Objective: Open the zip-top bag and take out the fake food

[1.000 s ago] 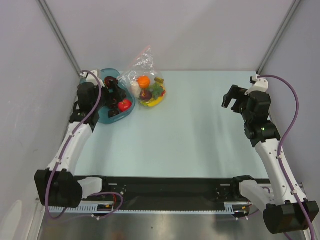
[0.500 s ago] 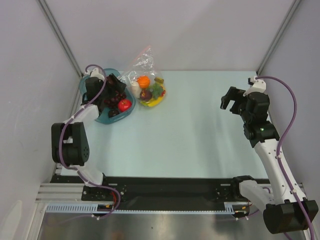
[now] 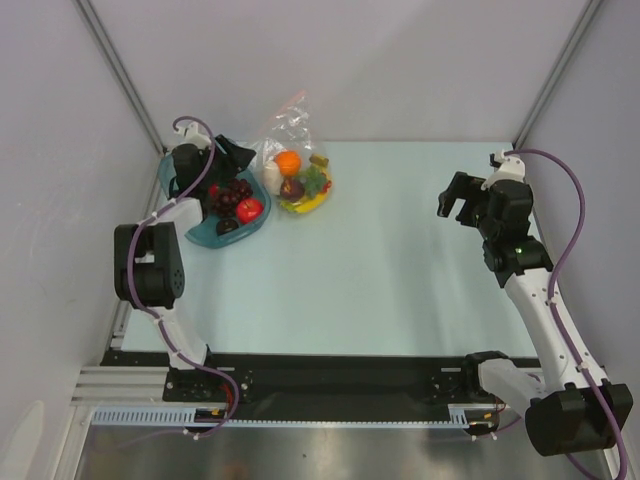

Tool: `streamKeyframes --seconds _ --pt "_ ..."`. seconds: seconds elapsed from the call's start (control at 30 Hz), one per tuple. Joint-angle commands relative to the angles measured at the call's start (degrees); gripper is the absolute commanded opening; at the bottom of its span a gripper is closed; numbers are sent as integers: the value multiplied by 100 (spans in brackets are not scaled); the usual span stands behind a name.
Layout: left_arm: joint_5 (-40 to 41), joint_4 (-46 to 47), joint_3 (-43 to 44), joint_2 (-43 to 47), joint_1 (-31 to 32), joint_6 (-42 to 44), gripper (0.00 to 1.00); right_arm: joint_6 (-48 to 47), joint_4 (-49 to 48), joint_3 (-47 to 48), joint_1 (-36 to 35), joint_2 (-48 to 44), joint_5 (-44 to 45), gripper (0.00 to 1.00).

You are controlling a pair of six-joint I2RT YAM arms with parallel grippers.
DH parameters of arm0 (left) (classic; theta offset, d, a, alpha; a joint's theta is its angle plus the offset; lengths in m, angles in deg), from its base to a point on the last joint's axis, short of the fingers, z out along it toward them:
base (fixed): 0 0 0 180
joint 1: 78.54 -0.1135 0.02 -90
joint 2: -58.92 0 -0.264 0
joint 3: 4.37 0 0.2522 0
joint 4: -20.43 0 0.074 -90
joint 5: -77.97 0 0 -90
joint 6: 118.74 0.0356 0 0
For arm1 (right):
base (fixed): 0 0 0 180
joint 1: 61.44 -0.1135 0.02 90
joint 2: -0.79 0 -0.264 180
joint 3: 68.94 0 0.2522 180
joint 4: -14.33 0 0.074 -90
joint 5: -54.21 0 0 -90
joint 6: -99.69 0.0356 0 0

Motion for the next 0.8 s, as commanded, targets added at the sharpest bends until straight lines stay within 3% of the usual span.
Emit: streamKeyframes --seconds 0.0,0.07,0.17,0.2,0.43,0.63,0.77 --pt "-549 911 284 -173 101 -379 53 -98 -221 39 31 -25 -28 100" --pt "-787 834 494 -244 188 -301 28 -115 -186 39 31 -34 -1 100" --pt "-1085 701 758 -323 470 -116 5 -133 -125 39 31 -78 16 100" --pt "-1191 753 776 -314 514 -116 3 -141 -116 30 31 -87 16 100" --pt "-2184 1325 496 45 1084 270 0 -264 -116 21 39 -201 -291 100" --pt "-3177 1711 3 695 1392 490 0 -484 -361 83 39 -148 -1617 100" --pt "-3635 1133 -155 1205 1551 955 0 -730 -485 389 -144 88 -2760 100"
